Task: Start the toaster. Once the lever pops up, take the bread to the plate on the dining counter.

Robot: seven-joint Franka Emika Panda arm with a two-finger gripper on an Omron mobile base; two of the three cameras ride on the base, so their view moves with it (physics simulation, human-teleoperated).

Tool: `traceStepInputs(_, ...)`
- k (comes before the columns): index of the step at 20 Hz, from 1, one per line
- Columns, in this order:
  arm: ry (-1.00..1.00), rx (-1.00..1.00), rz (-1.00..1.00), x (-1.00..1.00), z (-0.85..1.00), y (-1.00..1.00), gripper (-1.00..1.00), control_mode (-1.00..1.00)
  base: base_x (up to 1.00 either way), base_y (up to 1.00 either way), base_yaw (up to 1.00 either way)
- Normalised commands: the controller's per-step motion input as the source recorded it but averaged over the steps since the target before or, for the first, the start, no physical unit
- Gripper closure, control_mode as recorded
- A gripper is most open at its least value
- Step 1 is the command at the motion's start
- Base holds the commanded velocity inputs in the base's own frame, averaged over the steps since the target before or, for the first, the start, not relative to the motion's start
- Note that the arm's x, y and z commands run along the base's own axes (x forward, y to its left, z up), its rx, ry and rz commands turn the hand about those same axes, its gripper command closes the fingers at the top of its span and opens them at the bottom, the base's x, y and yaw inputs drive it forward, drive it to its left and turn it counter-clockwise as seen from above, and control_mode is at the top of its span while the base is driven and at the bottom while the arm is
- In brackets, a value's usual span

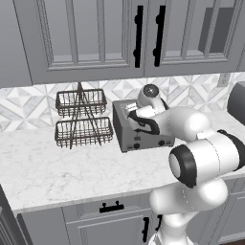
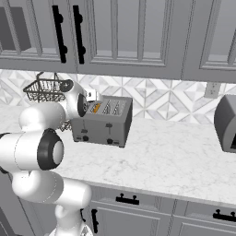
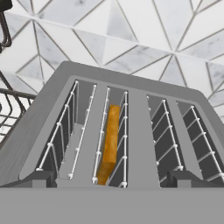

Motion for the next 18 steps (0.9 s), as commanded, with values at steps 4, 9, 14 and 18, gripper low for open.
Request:
traceStepInputs(4,0.00,0.00,0.00,0.00,0.00,0.00,-1.00,-1.00,0.00,0.00,0.00)
traceStepInputs(9,0.00,0.00,0.00,0.00,0.00,0.00,-1.00,-1.00,0.00,0.00,0.00)
traceStepInputs(14,0.00,0.00,0.00,0.00,0.00,0.00,-1.00,-1.00,0.00,0.00,0.00)
traceStepInputs(18,0.00,0.00,0.00,0.00,0.00,0.00,-1.00,-1.00,0.00,0.00,0.00)
